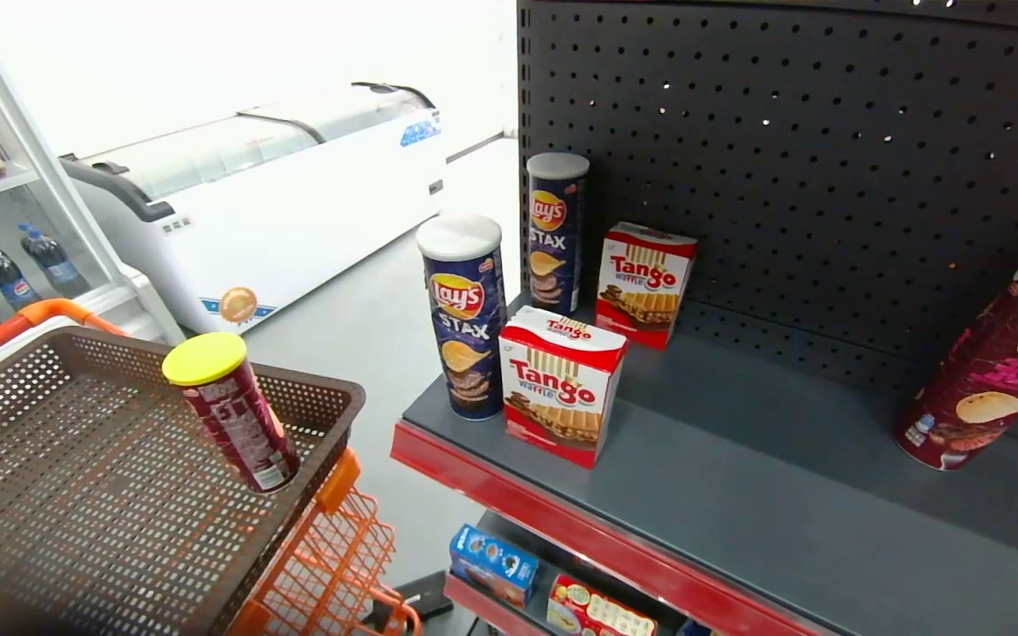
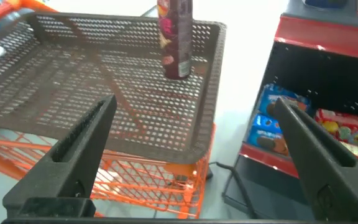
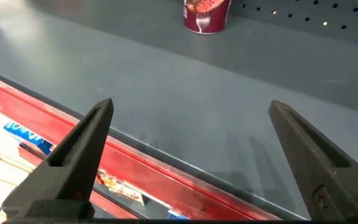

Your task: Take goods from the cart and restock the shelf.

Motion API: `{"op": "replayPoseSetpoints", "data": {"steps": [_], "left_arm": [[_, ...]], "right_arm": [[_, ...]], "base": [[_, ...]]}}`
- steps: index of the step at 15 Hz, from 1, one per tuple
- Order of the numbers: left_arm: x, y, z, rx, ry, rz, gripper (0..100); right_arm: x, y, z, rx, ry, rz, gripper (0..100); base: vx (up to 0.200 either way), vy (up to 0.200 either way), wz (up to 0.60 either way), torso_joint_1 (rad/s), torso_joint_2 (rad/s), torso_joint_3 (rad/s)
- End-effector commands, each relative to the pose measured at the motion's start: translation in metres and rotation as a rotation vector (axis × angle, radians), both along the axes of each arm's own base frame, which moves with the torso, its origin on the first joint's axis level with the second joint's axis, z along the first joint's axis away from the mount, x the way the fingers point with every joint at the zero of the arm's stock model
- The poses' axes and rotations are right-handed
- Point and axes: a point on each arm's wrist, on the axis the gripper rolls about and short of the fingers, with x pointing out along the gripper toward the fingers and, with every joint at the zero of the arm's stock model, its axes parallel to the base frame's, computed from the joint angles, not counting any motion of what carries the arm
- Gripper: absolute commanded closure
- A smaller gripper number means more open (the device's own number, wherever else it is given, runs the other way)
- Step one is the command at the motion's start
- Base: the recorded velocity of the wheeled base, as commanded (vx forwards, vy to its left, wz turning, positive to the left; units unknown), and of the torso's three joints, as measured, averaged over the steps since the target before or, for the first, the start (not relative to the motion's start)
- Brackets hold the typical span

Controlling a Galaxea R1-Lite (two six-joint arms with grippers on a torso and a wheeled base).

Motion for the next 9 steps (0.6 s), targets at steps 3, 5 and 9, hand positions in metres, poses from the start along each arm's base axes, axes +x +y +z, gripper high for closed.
{"op": "replayPoseSetpoints", "data": {"steps": [3,5,9], "left_arm": [[0.042,0.001,0.072,0.067,0.196,0.039,0],[0.066,0.001,0.083,0.053,0.241,0.038,0],[0.121,0.010,0.081,-0.023,0.386,0.026,0]], "right_arm": [[0.000,0.000,0.000,0.000,0.000,0.000,0],[0.000,0.000,0.000,0.000,0.001,0.002,0],[0.000,0.000,0.000,0.000,0.001,0.000,0]], "base": [[0.000,0.000,0.00,0.000,0.00,0.000],[0.000,0.000,0.00,0.000,0.00,0.000],[0.000,0.000,0.00,0.000,0.00,0.000]]}}
